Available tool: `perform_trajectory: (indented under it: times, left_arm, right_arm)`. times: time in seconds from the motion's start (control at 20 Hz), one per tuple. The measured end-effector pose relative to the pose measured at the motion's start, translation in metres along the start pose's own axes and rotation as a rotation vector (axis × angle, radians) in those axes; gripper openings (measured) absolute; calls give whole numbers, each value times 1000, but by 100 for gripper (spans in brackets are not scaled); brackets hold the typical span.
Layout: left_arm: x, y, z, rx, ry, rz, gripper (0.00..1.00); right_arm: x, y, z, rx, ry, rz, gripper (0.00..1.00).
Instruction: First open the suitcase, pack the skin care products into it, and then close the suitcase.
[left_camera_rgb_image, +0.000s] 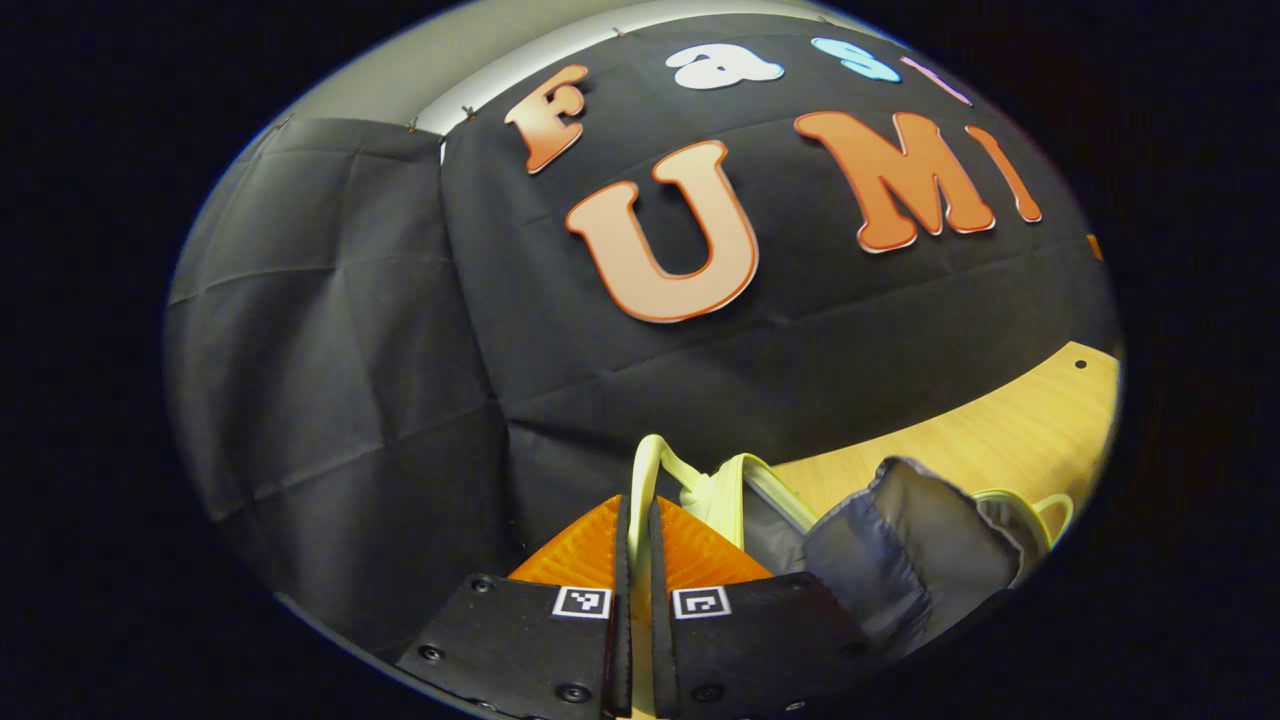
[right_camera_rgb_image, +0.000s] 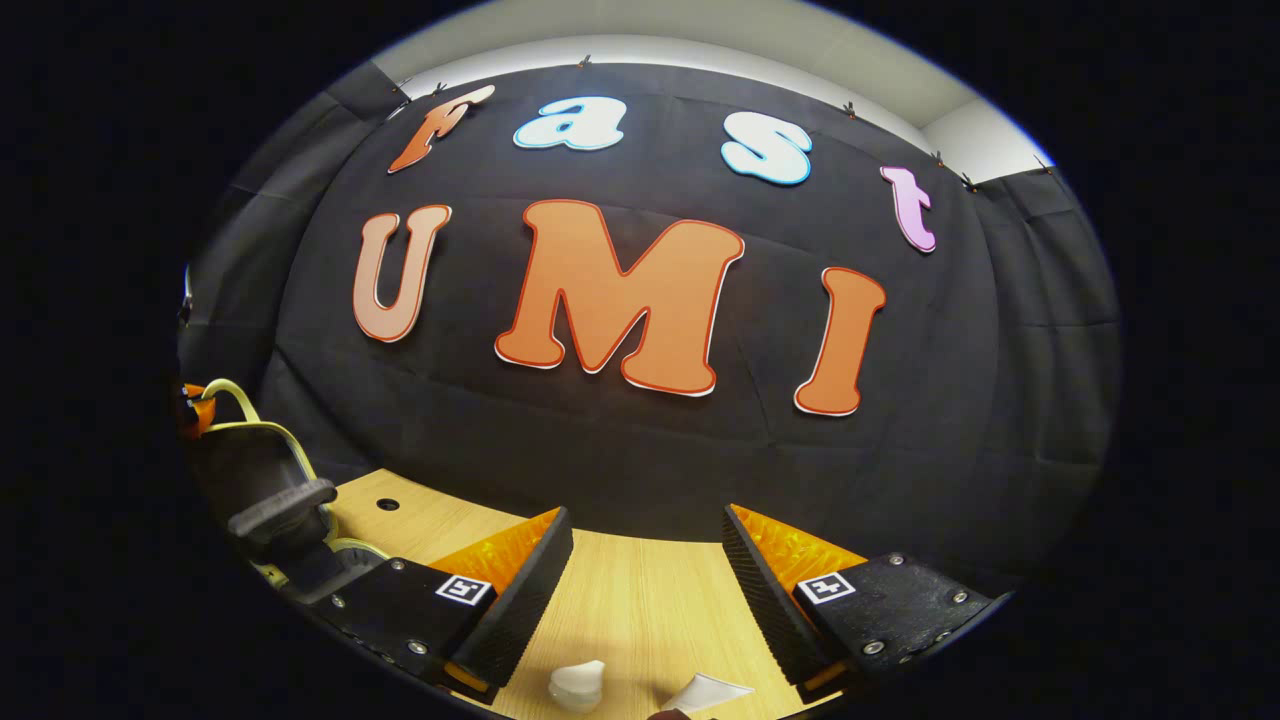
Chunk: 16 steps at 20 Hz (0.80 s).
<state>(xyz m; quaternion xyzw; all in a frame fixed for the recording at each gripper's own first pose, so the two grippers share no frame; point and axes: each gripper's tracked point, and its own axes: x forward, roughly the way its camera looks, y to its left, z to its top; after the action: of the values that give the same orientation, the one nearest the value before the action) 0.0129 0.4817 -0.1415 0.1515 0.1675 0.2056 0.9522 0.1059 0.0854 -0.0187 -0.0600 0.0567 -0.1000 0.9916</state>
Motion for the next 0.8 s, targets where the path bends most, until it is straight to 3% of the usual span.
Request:
perform_trajectory:
  times: [0.25,0.55,0.65,0.8]
  left_arm:
    - [38,30,-84,-52,160,32,8]
    - [50,38,-186,-132,363,42,9]
    - [50,41,-199,-172,397,84,10]
    - [48,33,-177,-202,351,90,19]
  right_arm:
    - [4,16,2,-33,5,17,95]
    - [4,17,0,-28,21,22,95]
    - [3,8,2,-21,17,7,96]
    - [-2,-8,-1,-32,16,-17,95]
